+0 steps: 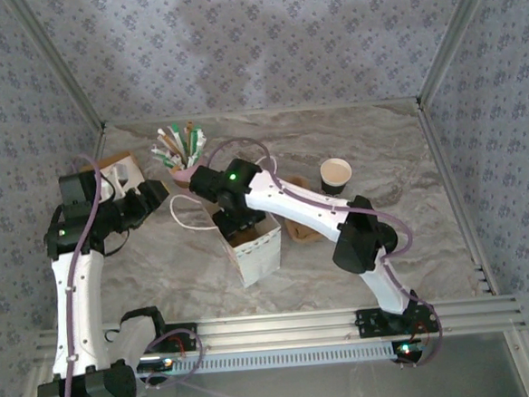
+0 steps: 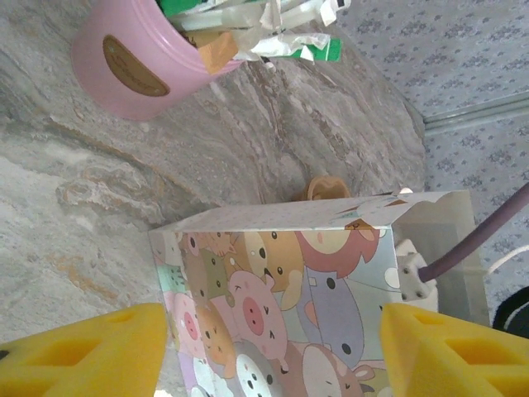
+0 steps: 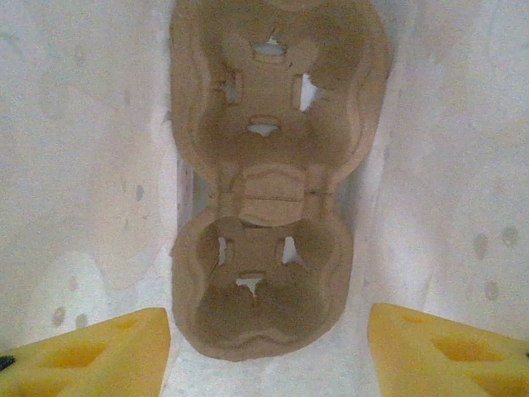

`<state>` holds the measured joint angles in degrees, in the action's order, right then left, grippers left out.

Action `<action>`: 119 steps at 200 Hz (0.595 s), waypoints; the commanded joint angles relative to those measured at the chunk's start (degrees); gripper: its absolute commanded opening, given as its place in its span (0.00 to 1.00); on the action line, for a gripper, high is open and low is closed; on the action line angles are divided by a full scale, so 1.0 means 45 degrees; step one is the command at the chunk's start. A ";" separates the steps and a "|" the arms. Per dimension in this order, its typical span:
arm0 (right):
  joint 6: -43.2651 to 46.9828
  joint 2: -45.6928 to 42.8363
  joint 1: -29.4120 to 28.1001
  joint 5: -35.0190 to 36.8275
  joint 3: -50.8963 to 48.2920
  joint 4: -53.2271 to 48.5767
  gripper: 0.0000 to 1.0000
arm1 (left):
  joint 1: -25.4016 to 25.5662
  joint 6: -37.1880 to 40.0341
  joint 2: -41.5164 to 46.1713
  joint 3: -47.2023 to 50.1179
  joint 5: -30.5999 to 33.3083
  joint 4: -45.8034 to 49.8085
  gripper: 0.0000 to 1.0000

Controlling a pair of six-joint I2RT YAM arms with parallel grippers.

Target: Pack the takeout coffee

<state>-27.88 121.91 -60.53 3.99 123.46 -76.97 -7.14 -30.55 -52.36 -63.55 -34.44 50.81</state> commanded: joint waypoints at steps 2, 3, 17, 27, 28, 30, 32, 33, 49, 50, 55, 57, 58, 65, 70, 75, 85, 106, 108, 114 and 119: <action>0.0095 -0.0917 0.0009 0.0208 0.0589 -0.0455 0.72 | -0.0046 -0.0213 0.0690 -0.0167 0.0396 0.0130 0.71; 0.0098 -0.0937 0.0021 0.0207 0.0590 -0.0454 0.72 | -0.0050 -0.0228 0.0714 -0.0171 0.0411 0.0133 0.71; 0.0178 -0.1211 0.0035 0.0061 0.0610 -0.0316 0.75 | -0.0047 -0.0338 0.0996 -0.0250 0.0640 0.0266 0.74; 0.0255 -0.1445 0.0088 -0.0098 0.0579 -0.0178 0.76 | -0.0037 -0.0399 0.1207 -0.0310 0.0873 0.0400 0.75; 0.0256 -0.1475 0.0100 -0.0111 0.0576 -0.0170 0.76 | -0.0046 -0.0409 0.1235 -0.0321 0.0894 0.0414 0.75; 0.0272 -0.1497 0.0109 -0.0136 0.0573 -0.0124 0.77 | -0.0053 -0.0426 0.1276 -0.0319 0.0943 0.0425 0.75; 0.0286 -0.1542 0.0111 -0.0152 0.0573 -0.0108 0.77 | -0.0054 -0.0436 0.1296 -0.0328 0.0990 0.0467 0.75; 0.0301 -0.1582 0.0112 -0.0158 0.0573 -0.0096 0.77 | -0.0055 -0.0437 0.1319 -0.0330 0.1010 0.0477 0.75; 0.0430 -0.2038 0.0179 -0.0359 0.0446 0.0240 0.82 | -0.0049 -0.0586 0.1670 -0.0380 0.1272 0.0679 0.76; 0.0451 -0.2064 0.0194 -0.0369 0.0441 0.0254 0.82 | -0.0042 -0.0590 0.1692 -0.0385 0.1279 0.0691 0.76; 0.0486 -0.2204 0.0223 -0.0460 0.0388 0.0362 0.82 | -0.0041 -0.0638 0.1793 -0.0402 0.1331 0.0734 0.76; 0.0500 -0.2275 0.0237 -0.0506 0.0370 0.0424 0.82 | -0.0046 -0.0650 0.1841 -0.0408 0.1341 0.0764 0.76; 0.0506 -0.2300 0.0243 -0.0521 0.0354 0.0444 0.82 | -0.0041 -0.0652 0.1845 -0.0399 0.1352 0.0782 0.75; 0.0583 -0.2559 0.0283 -0.0656 0.0227 0.0663 0.84 | -0.0040 -0.0690 0.1969 -0.0398 0.1392 0.0874 0.75; 0.0639 -0.2721 0.0329 -0.0752 0.0121 0.0818 0.84 | -0.0045 -0.0710 0.2052 -0.0390 0.1446 0.0950 0.75; 0.0657 -0.2884 0.0372 -0.0866 0.0049 0.0947 0.85 | -0.0052 -0.0712 0.2132 -0.0390 0.1474 0.1045 0.75; 0.0748 -0.3202 0.0458 -0.1053 -0.0133 0.1172 0.85 | -0.0044 -0.0746 0.2233 -0.0355 0.1501 0.1224 0.73; 0.1019 -0.4033 0.0586 -0.1476 -0.0697 0.1918 0.85 | -0.0047 -0.0739 0.2428 -0.0331 0.1371 0.1634 0.70; 0.1034 -0.4134 0.0592 -0.1498 -0.0756 0.1979 0.86 | -0.0048 -0.0719 0.2468 -0.0331 0.1365 0.1687 0.70; 0.1078 -0.4390 0.0646 -0.1566 -0.0931 0.2167 0.87 | -0.0051 -0.0672 0.2556 -0.0367 0.1368 0.1874 0.70; 0.1140 -0.4610 0.0686 -0.1592 -0.1088 0.2281 0.88 | -0.0054 -0.0636 0.2663 -0.0388 0.1392 0.2023 0.70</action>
<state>-24.84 105.75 -58.17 -0.69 121.16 -70.11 -7.14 -33.50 -42.06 -63.57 -28.62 55.90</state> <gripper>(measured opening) 0.860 0.704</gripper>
